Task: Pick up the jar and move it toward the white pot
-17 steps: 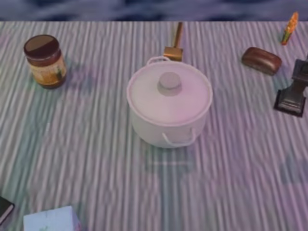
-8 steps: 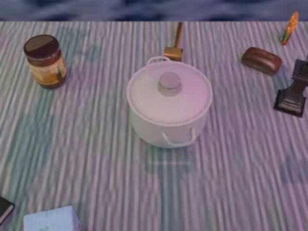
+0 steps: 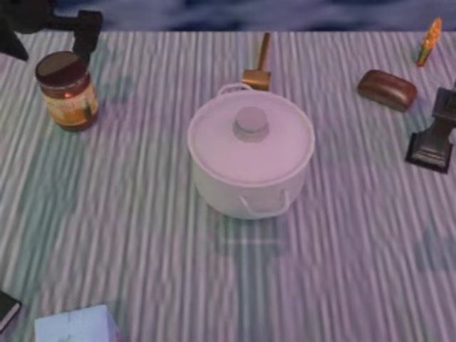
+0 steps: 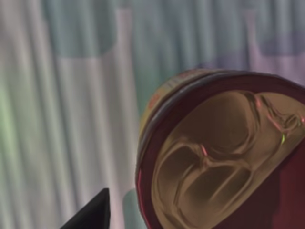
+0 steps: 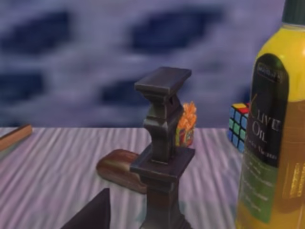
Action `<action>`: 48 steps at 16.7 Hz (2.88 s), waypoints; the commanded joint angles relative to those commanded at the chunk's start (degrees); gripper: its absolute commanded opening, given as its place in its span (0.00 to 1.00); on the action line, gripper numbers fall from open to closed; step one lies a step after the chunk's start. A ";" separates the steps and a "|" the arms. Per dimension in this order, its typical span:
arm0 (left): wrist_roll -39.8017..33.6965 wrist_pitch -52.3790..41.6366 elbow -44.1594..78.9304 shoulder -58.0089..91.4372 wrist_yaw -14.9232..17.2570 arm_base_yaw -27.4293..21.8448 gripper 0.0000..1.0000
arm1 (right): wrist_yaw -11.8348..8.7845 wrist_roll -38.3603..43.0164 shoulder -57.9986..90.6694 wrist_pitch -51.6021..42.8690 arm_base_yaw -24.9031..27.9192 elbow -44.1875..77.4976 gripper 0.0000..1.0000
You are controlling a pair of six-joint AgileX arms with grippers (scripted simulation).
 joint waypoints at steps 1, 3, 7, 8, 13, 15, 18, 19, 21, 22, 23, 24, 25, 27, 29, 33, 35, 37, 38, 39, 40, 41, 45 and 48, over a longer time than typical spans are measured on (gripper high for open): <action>-0.15 -0.53 0.69 1.53 -0.49 0.15 1.00 | 0.00 0.00 0.00 0.00 0.00 0.00 1.00; -0.33 -1.14 1.52 3.31 -1.07 0.32 1.00 | 0.00 0.00 0.00 0.00 0.00 0.00 1.00; -0.34 -1.19 1.59 3.45 -1.12 0.34 1.00 | 0.00 0.00 0.00 0.00 0.00 0.00 1.00; -0.31 -1.11 1.44 3.53 -1.04 -0.01 1.00 | 0.00 0.00 0.00 0.00 0.00 0.00 1.00; -0.44 3.89 -2.25 4.69 -1.13 0.26 1.00 | 0.00 0.00 0.00 0.00 0.00 0.00 1.00; -0.39 6.73 -4.33 5.42 -1.10 0.27 1.00 | 0.00 0.00 0.00 0.00 0.00 0.00 1.00; -0.38 7.98 -5.28 5.75 -1.10 0.29 1.00 | 0.00 0.00 0.00 0.00 0.00 0.00 1.00; -0.38 7.98 -5.28 5.75 -1.10 0.29 1.00 | 0.00 0.00 0.00 0.00 0.00 0.00 1.00; -0.38 7.98 -5.28 5.75 -1.10 0.29 0.92 | 0.00 0.00 0.00 0.00 0.00 0.00 1.00; -0.38 7.98 -5.28 5.75 -1.10 0.29 0.85 | 0.00 0.00 0.00 0.00 0.00 0.00 1.00; -0.38 7.98 -5.28 5.75 -1.10 0.29 0.77 | 0.00 0.00 0.00 0.00 0.00 0.00 1.00; -0.38 7.98 -5.28 5.75 -1.10 0.29 0.70 | 0.00 0.00 0.00 0.00 0.00 0.00 1.00; -0.38 7.98 -5.28 5.75 -1.10 0.29 0.62 | 0.00 0.00 0.00 0.00 0.00 0.00 1.00; -0.38 7.98 -5.28 5.75 -1.10 0.29 0.47 | 0.00 0.00 0.00 0.00 0.00 0.00 1.00; -0.38 7.98 -5.28 5.75 -1.10 0.29 0.32 | 0.00 0.00 0.00 0.00 0.00 0.00 1.00; -0.38 7.98 -5.28 5.75 -1.10 0.29 0.02 | 0.00 0.00 0.00 0.00 0.00 0.00 1.00; -0.38 7.98 -5.28 5.75 -1.10 0.29 0.00 | 0.00 0.00 0.00 0.00 0.00 0.00 1.00; -0.38 7.98 -5.28 5.75 -1.10 0.29 0.00 | 0.00 0.00 0.00 0.00 0.00 0.00 1.00; -0.38 7.98 -5.28 5.75 -1.10 0.29 0.00 | 0.00 0.00 0.00 0.00 0.00 0.00 1.00; -0.38 7.98 -5.28 5.75 -1.10 0.29 0.00 | 0.00 0.00 0.00 0.00 0.00 0.00 1.00; -0.38 7.98 -5.28 5.75 -1.10 0.29 0.00 | 0.00 0.00 0.00 0.00 0.00 0.00 1.00; -0.38 7.98 -5.28 5.75 -1.10 0.29 0.00 | 0.00 0.00 0.00 0.00 0.00 0.00 1.00; -0.42 7.84 -7.48 3.40 -1.26 0.34 0.00 | 0.00 0.00 0.00 0.00 0.00 0.00 1.00; -0.41 7.33 -14.39 -4.11 -1.44 0.48 0.00 | 0.00 0.00 0.00 0.00 0.00 0.00 1.00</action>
